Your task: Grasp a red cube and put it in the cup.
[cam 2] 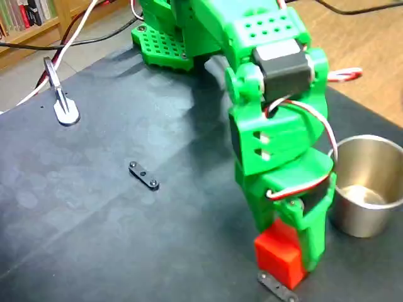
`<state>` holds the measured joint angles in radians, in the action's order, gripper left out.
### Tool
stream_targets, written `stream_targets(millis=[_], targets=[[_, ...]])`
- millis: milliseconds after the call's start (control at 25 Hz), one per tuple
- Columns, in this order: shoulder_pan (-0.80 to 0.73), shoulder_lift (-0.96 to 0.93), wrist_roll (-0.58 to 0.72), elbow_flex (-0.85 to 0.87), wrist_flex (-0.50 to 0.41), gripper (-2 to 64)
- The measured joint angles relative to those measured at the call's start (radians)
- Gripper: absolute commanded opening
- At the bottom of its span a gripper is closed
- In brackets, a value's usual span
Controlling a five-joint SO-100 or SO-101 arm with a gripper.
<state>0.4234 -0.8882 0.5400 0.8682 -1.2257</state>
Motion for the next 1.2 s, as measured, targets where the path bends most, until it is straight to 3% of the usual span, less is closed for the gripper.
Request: stream_targets(millis=[320, 960, 1200], targets=[[0.000, -0.017, 0.000, 0.002, -0.003, 0.0], [-0.015, -0.345, 0.000, 0.002, -0.009, -0.1], [-0.117, -0.488, 0.000, 0.083, -0.009, -0.1]])
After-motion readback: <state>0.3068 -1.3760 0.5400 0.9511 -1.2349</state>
